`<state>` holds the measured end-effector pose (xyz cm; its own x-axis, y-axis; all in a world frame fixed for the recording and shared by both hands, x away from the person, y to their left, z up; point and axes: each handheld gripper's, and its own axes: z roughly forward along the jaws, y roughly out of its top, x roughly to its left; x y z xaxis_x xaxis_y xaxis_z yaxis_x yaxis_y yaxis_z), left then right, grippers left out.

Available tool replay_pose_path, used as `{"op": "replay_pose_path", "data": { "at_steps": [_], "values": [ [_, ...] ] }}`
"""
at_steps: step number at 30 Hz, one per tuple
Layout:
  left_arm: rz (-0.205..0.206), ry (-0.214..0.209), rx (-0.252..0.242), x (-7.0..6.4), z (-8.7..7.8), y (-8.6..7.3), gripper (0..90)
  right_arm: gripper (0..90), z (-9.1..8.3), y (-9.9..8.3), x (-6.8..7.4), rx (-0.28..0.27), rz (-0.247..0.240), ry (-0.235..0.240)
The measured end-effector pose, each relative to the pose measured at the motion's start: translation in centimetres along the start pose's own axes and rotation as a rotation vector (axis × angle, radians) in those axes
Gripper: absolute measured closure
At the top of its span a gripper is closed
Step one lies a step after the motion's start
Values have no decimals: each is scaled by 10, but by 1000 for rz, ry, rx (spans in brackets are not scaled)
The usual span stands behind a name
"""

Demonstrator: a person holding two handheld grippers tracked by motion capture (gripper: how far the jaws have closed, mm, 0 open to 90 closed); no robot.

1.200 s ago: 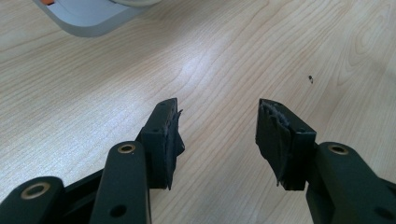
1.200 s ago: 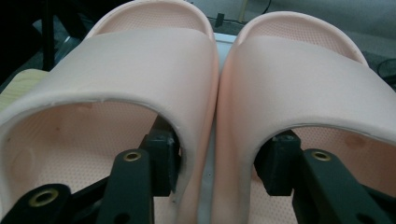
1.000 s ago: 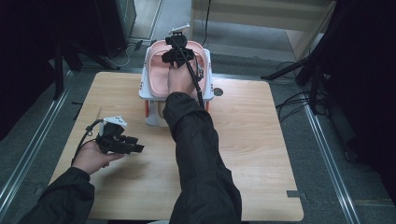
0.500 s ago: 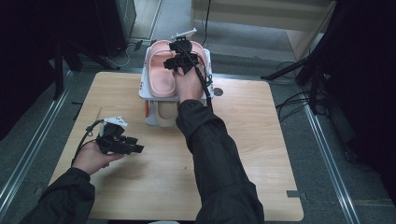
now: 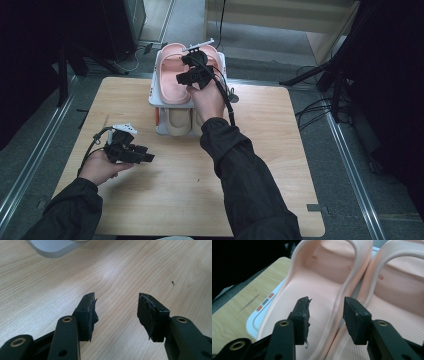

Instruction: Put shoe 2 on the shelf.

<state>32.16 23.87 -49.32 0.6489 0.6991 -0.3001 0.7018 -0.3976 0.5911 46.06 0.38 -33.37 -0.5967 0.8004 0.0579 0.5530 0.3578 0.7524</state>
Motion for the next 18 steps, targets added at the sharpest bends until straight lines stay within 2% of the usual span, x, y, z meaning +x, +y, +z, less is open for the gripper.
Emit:
{"op": "replay_pose_path", "data": {
  "at_steps": [4, 10, 18],
  "values": [
    [-9, -2, -6, 1, -1, -1, 482, 615, -8, -7, 1, -17, -44, 41],
    [2, -1, -3, 0, 1, -1, 481, 628, -19, -20, -1, -30, -44, 120],
    [4, 2, -8, -1, 1, -1, 480, 655, -37, -39, 3, -57, -101, 215]
  ]
}}
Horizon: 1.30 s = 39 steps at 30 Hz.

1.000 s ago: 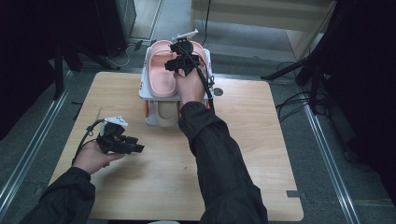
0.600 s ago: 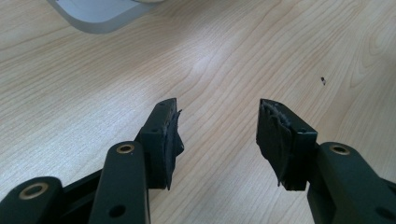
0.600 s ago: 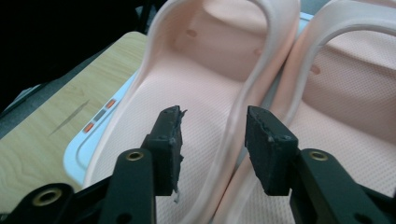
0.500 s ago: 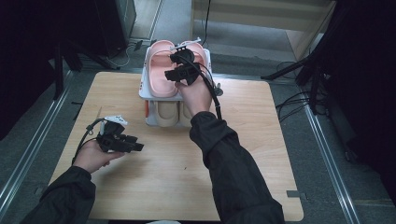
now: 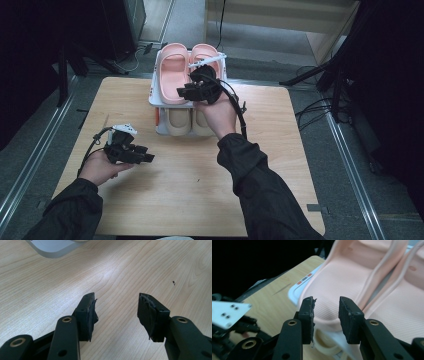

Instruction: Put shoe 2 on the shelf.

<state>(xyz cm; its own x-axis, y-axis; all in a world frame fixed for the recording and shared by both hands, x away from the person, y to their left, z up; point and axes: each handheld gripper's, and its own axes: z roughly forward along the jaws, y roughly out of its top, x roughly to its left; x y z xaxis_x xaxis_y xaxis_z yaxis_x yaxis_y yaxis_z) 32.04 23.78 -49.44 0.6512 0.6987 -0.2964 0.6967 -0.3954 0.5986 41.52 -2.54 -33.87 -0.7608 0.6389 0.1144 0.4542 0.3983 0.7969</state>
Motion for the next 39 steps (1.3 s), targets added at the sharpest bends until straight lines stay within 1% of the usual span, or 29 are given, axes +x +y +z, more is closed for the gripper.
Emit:
{"op": "replay_pose_path", "data": {
  "at_steps": [1, 2, 3, 5, 10, 13, 16, 17, 19, 21, 23, 27, 30, 34, 39],
  "values": [
    [2, 1, -1, 0, 0, 0, 480, 655, -2, -2, 1, -3, -5, 6],
    [8, 3, 5, 0, -1, -1, 479, 654, -3, -4, 2, -7, -21, 14],
    [1, 3, -4, -1, -2, -2, 479, 653, -6, -8, 3, -5, -35, 29],
    [2, 1, -6, -1, -3, -3, 477, 650, -9, -13, 4, -4, -53, 41],
    [0, 4, -9, -3, -1, -3, 475, 648, -18, -30, 4, -4, -71, 81],
    [11, 3, -3, -4, -1, -2, 473, 641, -23, -39, 7, -5, -104, 89],
    [16, 0, -4, -5, 0, -2, 472, 633, -27, -47, 11, -1, -140, 85],
    [14, -3, -5, -5, 0, -3, 471, 630, -28, -51, 12, -2, -154, 93],
    [14, -5, -10, -5, 1, -3, 471, 627, -29, -59, 13, 6, -161, 106],
    [6, -9, -12, -5, 1, -3, 470, 620, -30, -68, 14, 13, -162, 127],
    [2, -11, -14, -5, 1, -4, 468, 618, -31, -77, 15, 21, -155, 136],
    [3, -9, -15, -7, 2, -4, 467, 607, -32, -93, 14, 33, -143, 159],
    [10, -10, -16, -9, 2, -3, 464, 604, -35, -105, 14, 25, -133, 175],
    [12, -7, -18, -11, 3, -3, 461, 596, -37, -120, 15, 24, -124, 187],
    [17, -8, -23, -14, 4, -3, 456, 588, -40, -133, 15, 26, -119, 194]
  ]
}}
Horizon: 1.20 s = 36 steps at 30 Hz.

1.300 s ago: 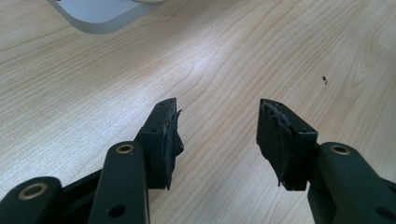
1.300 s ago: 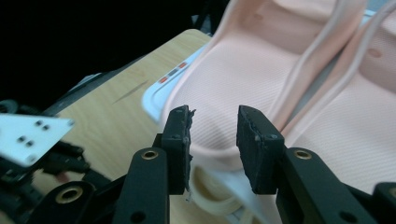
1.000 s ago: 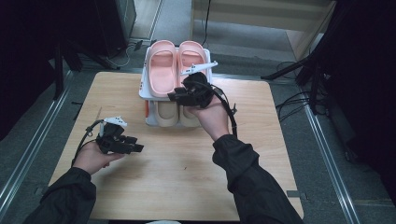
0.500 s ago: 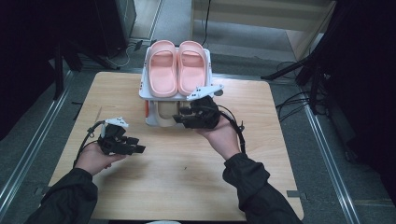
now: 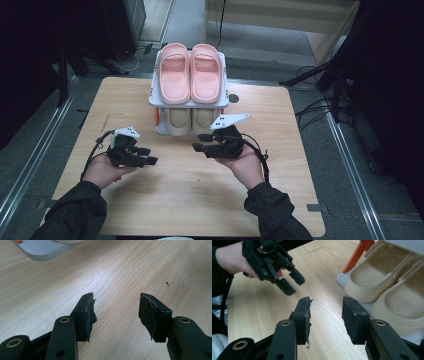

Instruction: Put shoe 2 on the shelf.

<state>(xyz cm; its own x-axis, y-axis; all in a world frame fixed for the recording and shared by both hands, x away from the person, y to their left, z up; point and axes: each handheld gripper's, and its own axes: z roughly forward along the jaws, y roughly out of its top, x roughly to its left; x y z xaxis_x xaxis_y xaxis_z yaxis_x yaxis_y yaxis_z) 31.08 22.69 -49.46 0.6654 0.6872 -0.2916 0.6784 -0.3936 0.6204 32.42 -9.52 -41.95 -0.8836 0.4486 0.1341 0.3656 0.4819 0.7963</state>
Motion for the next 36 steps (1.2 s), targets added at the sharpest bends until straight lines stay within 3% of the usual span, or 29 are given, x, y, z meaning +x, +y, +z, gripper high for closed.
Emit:
{"op": "replay_pose_path", "data": {
  "at_steps": [9, 14, 18, 27, 36],
  "values": [
    [8, -7, -11, -6, -2, -2, 430, 559, 1, -28, 2, 27, -6, 24],
    [8, -10, -9, -9, -4, -3, 398, 551, 1, -40, 1, 29, 19, 33],
    [20, -2, 0, -11, -6, -5, 392, 532, 1, -45, -1, 18, 11, 25],
    [42, 1, 1, -13, -7, -6, 386, 516, 3, -55, -4, 19, 45, 29],
    [36, 3, 3, -12, -7, -7, 384, 508, 3, -56, -6, 19, 46, 29]
  ]
}}
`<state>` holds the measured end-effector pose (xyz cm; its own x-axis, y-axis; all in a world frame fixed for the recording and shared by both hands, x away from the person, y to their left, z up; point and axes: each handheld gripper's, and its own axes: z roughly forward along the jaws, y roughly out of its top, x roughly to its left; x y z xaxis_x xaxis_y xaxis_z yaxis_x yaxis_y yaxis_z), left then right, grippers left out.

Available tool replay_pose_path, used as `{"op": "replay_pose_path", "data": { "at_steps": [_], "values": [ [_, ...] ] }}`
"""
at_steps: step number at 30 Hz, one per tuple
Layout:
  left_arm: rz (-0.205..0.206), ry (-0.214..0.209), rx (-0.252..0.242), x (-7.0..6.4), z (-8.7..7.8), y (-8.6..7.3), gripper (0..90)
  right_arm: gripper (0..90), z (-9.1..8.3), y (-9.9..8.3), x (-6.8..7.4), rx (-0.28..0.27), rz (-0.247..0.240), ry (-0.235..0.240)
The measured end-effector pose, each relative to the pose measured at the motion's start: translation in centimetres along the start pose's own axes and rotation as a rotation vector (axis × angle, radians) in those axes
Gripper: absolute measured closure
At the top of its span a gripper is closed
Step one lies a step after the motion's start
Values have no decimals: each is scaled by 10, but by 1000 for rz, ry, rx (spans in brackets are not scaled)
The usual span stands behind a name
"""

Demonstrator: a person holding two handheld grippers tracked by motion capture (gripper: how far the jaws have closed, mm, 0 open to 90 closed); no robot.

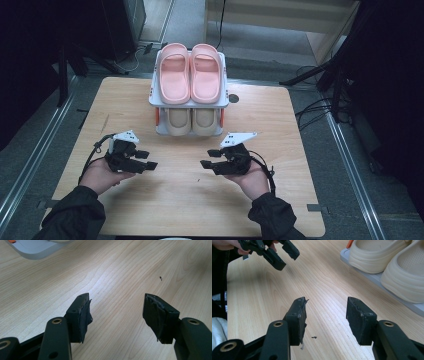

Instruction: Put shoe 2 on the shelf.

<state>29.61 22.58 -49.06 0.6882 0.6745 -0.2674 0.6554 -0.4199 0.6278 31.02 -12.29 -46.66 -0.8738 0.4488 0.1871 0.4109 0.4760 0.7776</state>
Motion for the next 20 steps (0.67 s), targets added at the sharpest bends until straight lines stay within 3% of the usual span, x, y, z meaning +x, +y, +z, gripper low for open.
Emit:
{"op": "replay_pose_path", "data": {
  "at_steps": [20],
  "values": [
    [0, -3, -2, 1, -1, -1, 383, 501, 2, -3, -2, 26, -4, 6]
  ]
}}
